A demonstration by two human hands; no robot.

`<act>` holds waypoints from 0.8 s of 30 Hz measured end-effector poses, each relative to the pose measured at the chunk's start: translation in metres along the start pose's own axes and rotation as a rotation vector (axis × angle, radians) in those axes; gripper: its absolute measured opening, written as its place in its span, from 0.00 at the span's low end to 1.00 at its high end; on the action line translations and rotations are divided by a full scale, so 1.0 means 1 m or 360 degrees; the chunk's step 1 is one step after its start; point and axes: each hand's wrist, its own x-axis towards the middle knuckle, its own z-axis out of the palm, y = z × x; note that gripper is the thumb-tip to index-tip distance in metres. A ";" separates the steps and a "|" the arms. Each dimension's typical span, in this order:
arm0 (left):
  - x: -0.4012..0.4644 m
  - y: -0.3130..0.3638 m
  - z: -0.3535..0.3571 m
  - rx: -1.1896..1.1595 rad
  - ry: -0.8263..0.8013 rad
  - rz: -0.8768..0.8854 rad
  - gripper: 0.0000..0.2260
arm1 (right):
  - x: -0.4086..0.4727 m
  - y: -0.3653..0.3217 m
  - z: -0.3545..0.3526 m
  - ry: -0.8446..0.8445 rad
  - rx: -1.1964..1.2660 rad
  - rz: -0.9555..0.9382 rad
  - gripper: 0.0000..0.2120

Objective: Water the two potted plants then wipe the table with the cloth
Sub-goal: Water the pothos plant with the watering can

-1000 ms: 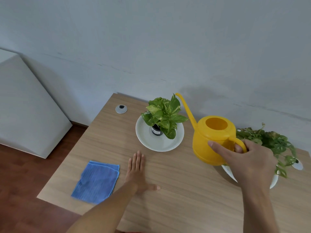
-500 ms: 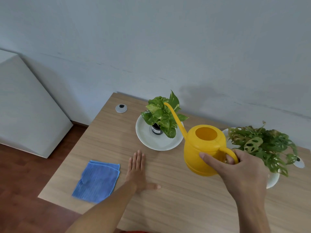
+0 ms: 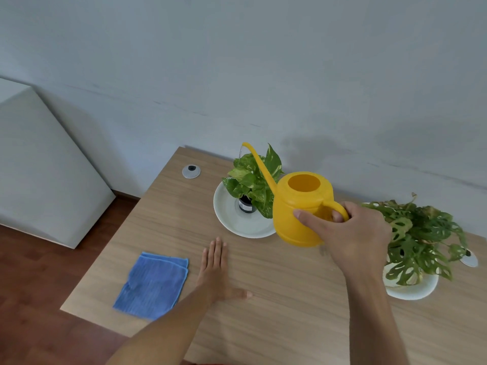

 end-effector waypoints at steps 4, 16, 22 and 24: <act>0.002 0.000 0.000 0.0005 -0.0001 -0.0011 0.71 | 0.009 0.002 -0.002 0.0071 0.0011 -0.0024 0.29; 0.002 0.001 0.002 0.0012 -0.0016 -0.0033 0.71 | 0.002 0.031 -0.029 0.0114 -0.0092 0.0023 0.30; 0.003 0.001 0.002 0.0027 -0.0011 -0.0042 0.71 | -0.015 0.048 -0.038 0.0038 -0.0036 0.0180 0.33; 0.002 0.001 0.002 0.0024 -0.0011 -0.0034 0.71 | -0.021 0.048 -0.039 0.0025 -0.0059 0.0177 0.33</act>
